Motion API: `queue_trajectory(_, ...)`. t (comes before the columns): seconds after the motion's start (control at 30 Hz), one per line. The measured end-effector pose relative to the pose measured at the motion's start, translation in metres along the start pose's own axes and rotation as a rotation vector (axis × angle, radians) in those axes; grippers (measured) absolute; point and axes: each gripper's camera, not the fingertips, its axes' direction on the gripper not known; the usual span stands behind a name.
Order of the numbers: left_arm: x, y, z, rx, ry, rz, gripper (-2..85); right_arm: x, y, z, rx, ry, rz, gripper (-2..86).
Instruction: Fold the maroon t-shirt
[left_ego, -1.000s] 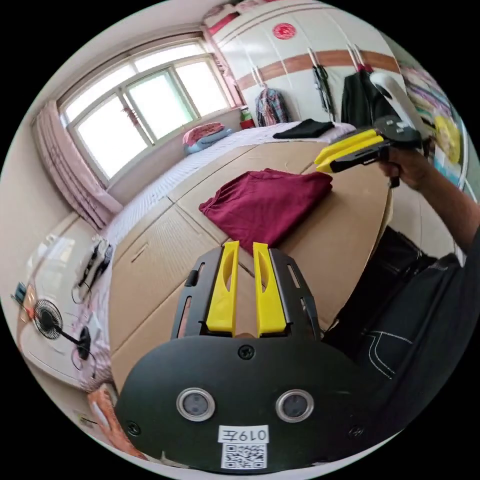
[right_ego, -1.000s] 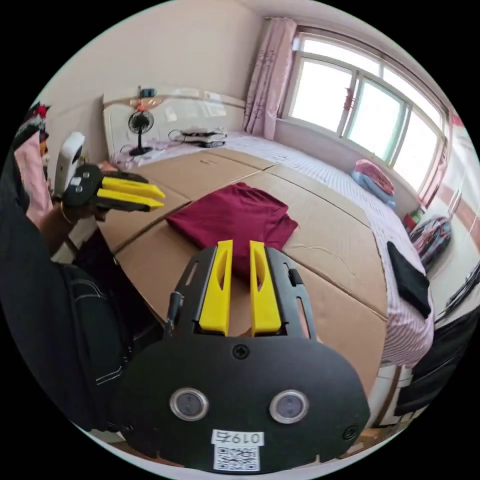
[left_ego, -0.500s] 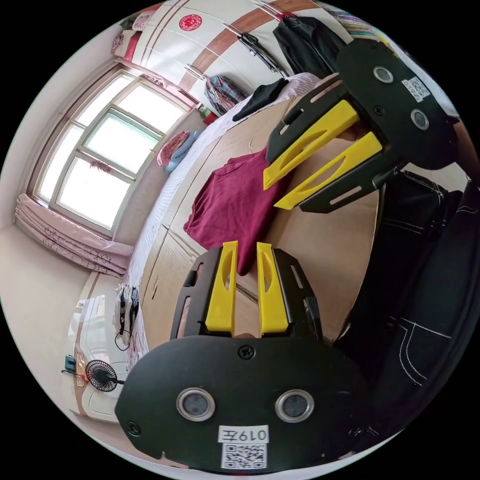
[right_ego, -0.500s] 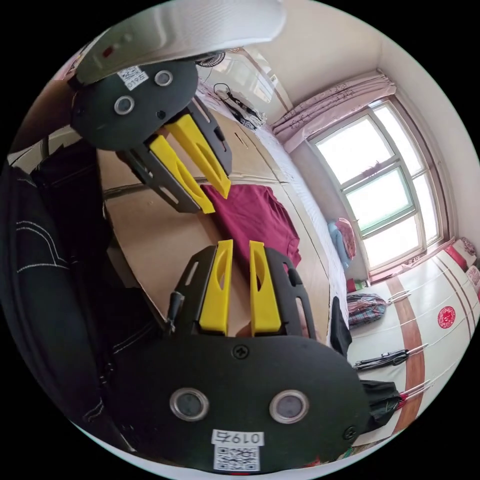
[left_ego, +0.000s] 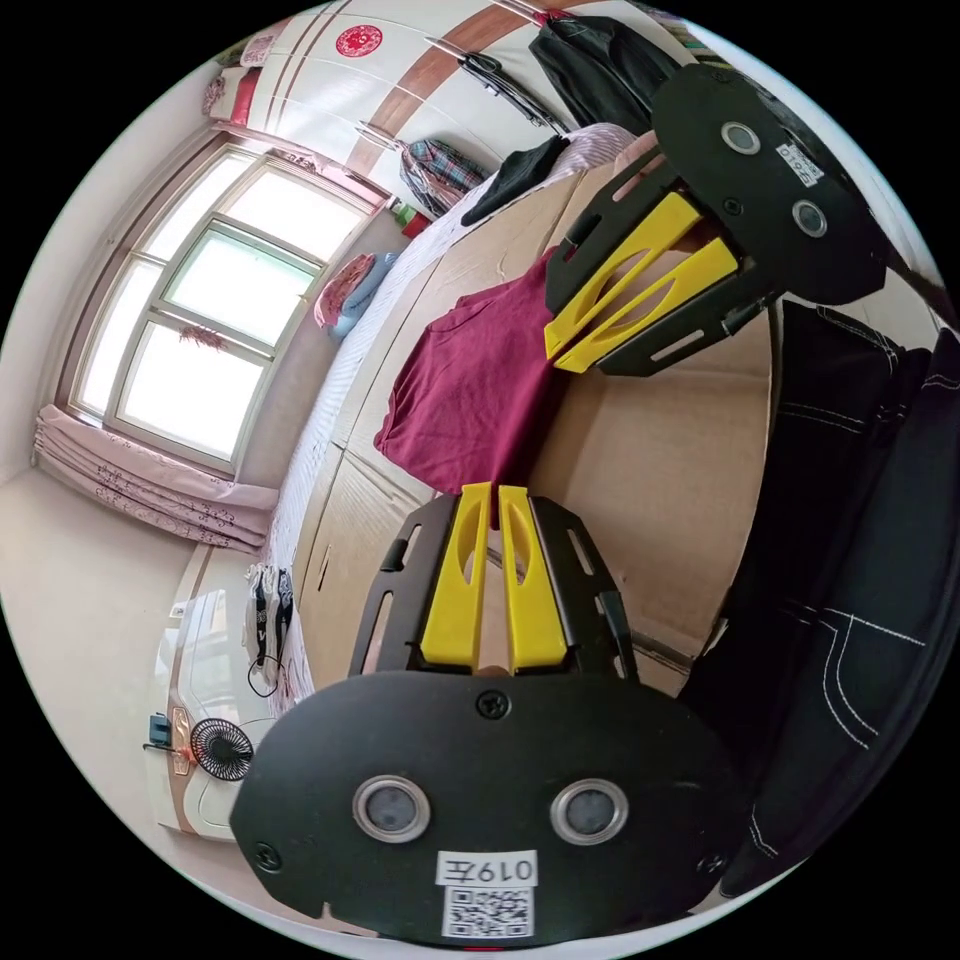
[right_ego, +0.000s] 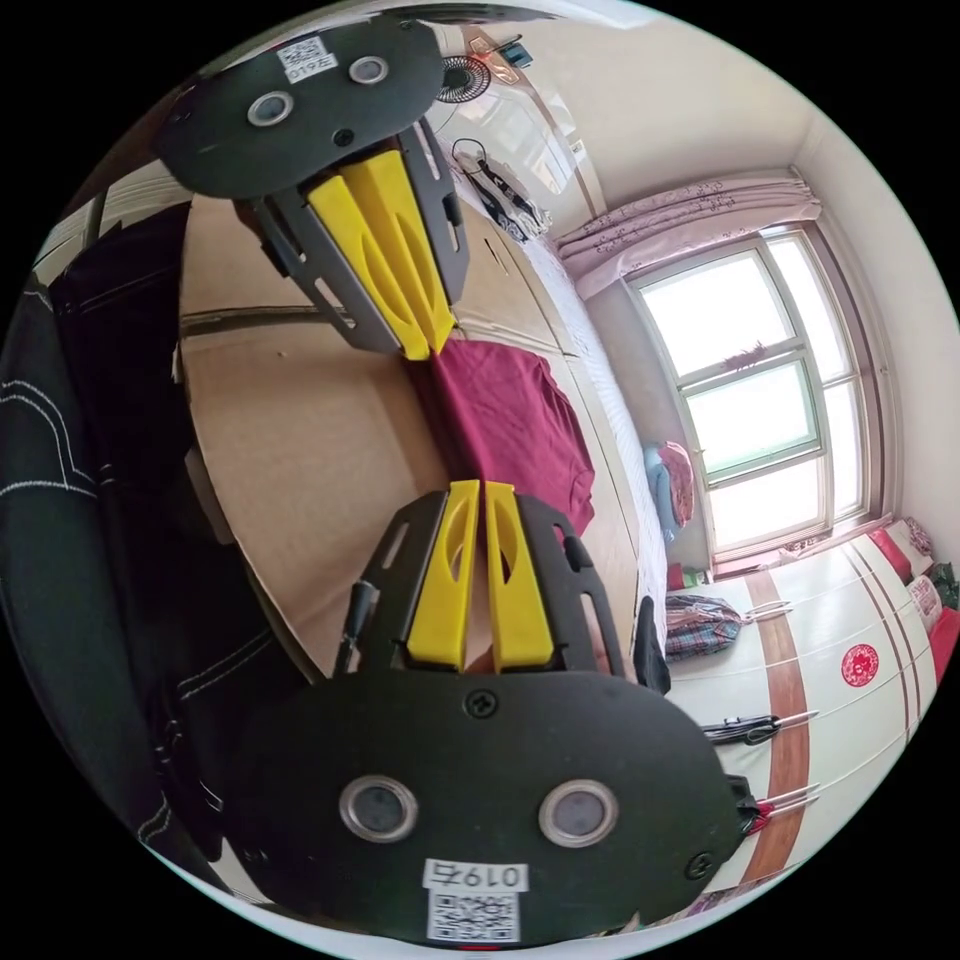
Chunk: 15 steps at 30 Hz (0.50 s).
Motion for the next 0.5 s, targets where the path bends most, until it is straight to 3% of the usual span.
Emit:
queue_trajectory(0.2,0.016,-0.001,0.005,-0.009,0.026,-0.008,0.6,-0.001,0.049,0.023,-0.004,-0.014,0.011,0.4)
queue_trajectory(0.5,0.033,-0.003,0.01,-0.002,0.023,-0.01,0.5,0.015,0.144,0.043,-0.059,0.119,-0.074,5.6)
